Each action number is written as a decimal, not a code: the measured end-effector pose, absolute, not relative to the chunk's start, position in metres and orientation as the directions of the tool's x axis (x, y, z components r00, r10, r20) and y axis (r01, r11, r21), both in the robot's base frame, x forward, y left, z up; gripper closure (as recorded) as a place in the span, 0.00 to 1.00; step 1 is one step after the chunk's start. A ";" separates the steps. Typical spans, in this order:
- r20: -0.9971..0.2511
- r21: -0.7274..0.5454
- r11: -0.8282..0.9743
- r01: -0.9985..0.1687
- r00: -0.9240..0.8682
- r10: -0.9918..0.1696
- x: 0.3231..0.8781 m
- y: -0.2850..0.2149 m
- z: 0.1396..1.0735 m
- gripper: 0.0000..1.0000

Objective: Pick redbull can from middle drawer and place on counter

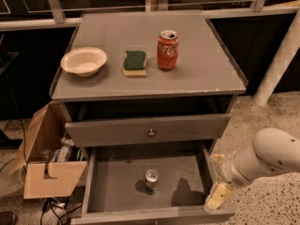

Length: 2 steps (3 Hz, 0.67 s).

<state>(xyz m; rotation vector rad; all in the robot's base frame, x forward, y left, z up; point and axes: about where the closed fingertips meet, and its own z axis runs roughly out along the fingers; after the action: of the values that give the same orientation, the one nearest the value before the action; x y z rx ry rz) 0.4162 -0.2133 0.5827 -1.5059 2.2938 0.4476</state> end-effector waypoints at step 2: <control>-0.538 0.099 0.396 -0.913 -0.384 -0.750 0.435 -0.207 0.529 0.00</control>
Offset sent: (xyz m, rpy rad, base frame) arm 0.0373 0.0074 -0.0841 0.1576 -0.0295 -0.0440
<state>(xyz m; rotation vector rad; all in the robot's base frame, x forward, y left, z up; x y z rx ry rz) 0.4351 -0.2070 0.5290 -1.4297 2.2503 0.5405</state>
